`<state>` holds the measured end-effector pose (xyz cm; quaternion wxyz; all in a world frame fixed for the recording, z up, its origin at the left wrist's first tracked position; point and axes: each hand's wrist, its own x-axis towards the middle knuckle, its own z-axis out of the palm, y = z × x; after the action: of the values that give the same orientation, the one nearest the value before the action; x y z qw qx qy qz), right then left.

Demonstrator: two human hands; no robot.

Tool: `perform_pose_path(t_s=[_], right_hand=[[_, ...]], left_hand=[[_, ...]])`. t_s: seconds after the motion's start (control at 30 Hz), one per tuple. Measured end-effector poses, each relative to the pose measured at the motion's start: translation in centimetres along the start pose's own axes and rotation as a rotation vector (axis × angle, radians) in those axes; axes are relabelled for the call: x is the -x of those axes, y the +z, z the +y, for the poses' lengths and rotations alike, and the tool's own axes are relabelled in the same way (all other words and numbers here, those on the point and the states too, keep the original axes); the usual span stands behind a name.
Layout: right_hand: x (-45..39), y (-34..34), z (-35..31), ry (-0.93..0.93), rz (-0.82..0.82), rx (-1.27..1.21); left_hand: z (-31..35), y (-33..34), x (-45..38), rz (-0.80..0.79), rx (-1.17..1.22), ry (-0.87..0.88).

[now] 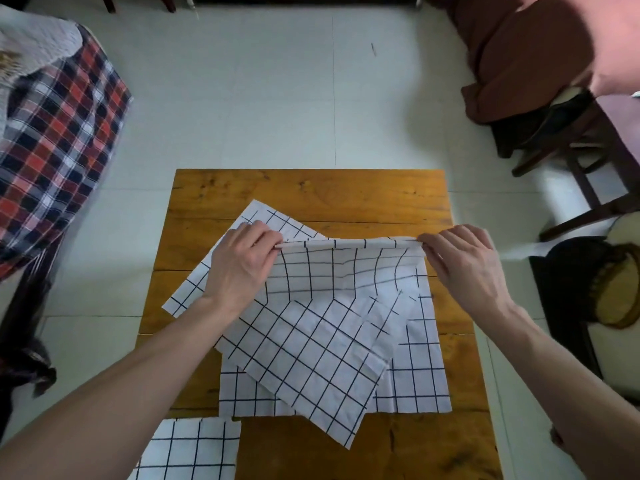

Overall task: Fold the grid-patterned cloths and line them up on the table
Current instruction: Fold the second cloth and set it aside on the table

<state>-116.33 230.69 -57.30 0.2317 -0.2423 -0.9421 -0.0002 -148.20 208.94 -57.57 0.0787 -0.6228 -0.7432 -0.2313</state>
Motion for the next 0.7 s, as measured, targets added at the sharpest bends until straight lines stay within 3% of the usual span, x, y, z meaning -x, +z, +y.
perform_pose_path(t_s=[0.07, 0.17, 0.37, 0.57, 0.7], right_hand=[[1.5, -0.8, -0.7, 0.0, 0.064, 0.013], [5.1, -1.0, -1.6, -0.002, 0.066, 0.0], [12.0, 1.5, -3.5, 0.049, -0.076, -0.032], [16.4, 4.1, -4.7, 0.129, -0.216, -0.019], [18.2, 4.2, -5.1, 0.149, -0.275, 0.046]], left_hand=[[0.2, -0.4, 0.4, 0.083, 0.014, 0.009], [0.6, -0.2, 2.6, 0.062, 0.028, 0.016], [2.3, 1.8, 8.8, -0.177, 0.053, 0.097], [3.3, 5.0, 13.7, -0.411, 0.087, 0.049], [4.1, 5.9, 16.0, -0.474, 0.05, -0.012]])
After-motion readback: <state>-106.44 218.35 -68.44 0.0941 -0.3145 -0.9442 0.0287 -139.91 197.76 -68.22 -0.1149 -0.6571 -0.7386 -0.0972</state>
